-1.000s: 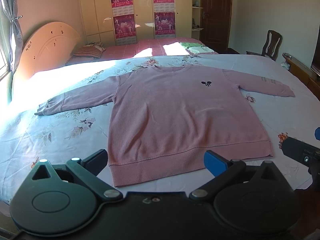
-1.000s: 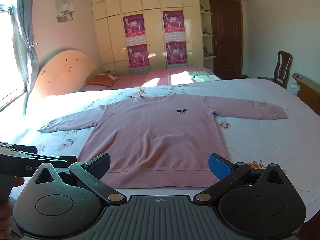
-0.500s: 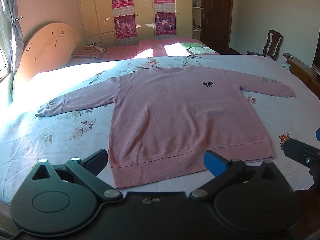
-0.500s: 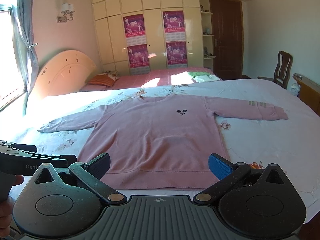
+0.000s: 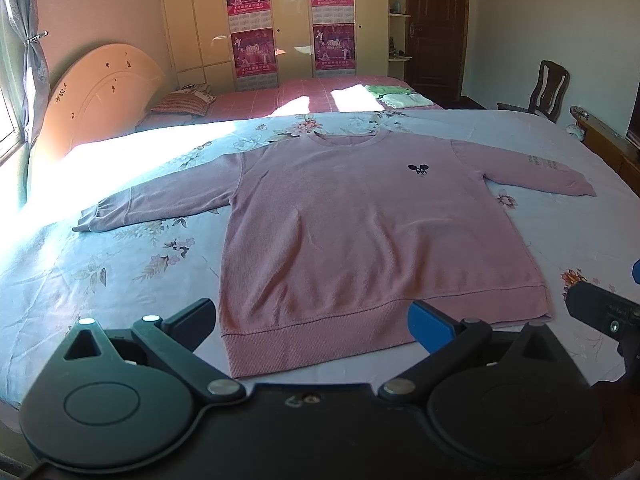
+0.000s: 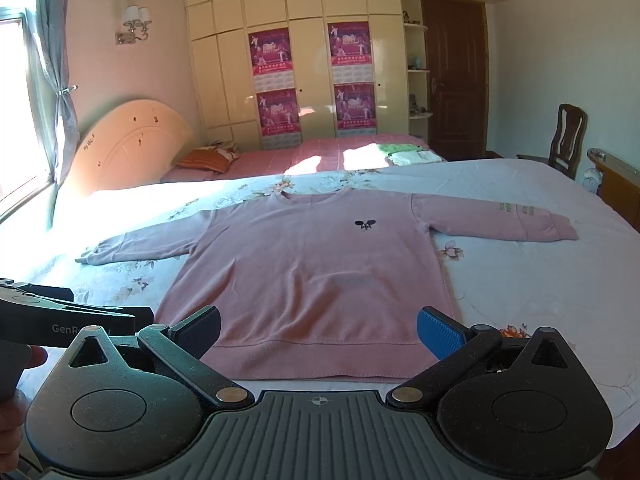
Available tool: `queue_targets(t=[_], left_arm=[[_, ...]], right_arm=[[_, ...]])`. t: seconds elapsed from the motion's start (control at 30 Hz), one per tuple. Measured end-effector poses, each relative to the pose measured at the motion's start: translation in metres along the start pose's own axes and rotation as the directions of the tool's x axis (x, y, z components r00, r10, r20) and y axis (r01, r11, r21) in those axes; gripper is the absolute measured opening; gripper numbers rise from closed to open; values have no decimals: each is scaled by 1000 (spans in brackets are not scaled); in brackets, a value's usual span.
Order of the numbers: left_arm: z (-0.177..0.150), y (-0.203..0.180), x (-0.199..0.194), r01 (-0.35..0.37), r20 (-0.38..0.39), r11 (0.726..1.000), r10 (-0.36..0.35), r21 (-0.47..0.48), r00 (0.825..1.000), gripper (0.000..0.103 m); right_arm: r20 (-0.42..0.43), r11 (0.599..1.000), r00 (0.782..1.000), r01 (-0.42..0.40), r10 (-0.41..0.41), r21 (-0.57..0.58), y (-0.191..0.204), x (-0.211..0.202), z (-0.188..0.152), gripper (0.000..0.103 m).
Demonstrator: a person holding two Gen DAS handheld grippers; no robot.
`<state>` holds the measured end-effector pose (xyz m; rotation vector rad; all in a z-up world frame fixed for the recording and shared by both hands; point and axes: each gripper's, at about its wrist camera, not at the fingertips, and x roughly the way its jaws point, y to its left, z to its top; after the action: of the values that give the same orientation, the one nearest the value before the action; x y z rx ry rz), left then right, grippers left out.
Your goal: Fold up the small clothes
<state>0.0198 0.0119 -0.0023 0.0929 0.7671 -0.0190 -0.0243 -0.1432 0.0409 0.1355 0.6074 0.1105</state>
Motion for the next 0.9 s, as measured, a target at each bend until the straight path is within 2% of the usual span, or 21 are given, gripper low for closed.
queue_targets(t=[0.9], left_arm=[[4,-1,9,-14,-20,1000,13,-17,1000,103]], right_arm=[[4,1000,1000,19,-19,-3,-6,9,2,103]])
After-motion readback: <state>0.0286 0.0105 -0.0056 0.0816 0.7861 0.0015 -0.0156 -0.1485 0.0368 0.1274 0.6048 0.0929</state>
